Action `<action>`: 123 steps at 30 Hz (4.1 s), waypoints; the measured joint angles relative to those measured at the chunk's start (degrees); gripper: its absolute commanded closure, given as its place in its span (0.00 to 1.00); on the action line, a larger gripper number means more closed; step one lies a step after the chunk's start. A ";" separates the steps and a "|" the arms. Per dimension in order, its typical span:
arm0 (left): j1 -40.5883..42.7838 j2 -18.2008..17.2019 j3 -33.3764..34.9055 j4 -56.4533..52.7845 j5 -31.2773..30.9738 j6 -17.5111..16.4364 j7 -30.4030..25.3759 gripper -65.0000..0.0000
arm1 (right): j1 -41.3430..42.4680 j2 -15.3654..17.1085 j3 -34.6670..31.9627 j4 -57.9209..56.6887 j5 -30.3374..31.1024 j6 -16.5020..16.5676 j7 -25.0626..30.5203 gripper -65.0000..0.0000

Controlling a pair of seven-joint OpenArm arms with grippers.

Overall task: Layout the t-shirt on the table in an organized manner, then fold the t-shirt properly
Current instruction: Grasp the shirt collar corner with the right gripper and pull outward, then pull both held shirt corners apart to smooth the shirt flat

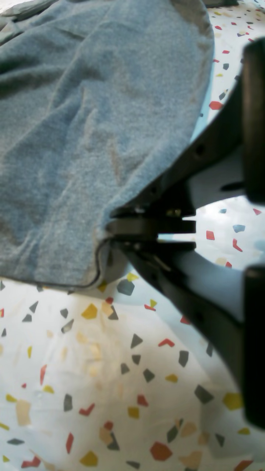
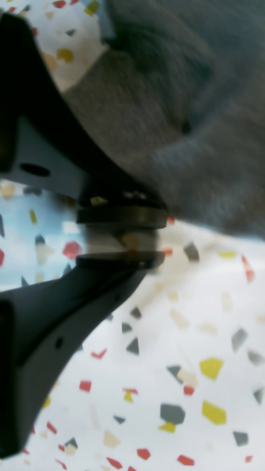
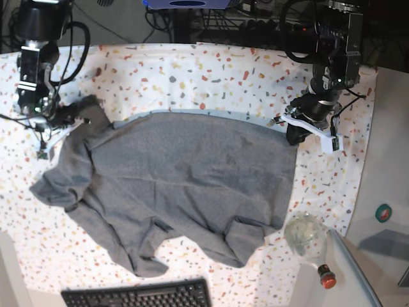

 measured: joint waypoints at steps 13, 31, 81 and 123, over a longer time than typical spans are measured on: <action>-0.02 -0.02 0.00 -0.02 0.00 0.00 0.04 1.00 | -12.24 -1.53 -1.27 20.50 0.66 0.44 -5.66 0.84; 0.90 -0.04 -0.09 -0.02 0.17 0.00 0.07 1.00 | 1.75 -0.72 -1.25 1.68 0.39 0.66 -3.50 1.00; 3.76 -0.83 -0.04 1.25 0.39 0.00 0.04 1.00 | -2.45 -1.40 8.09 2.60 -6.38 0.66 -3.32 0.53; 3.50 -0.83 -0.04 1.25 0.39 0.00 0.04 1.00 | -4.48 2.54 18.84 -0.20 7.87 21.49 -6.40 0.43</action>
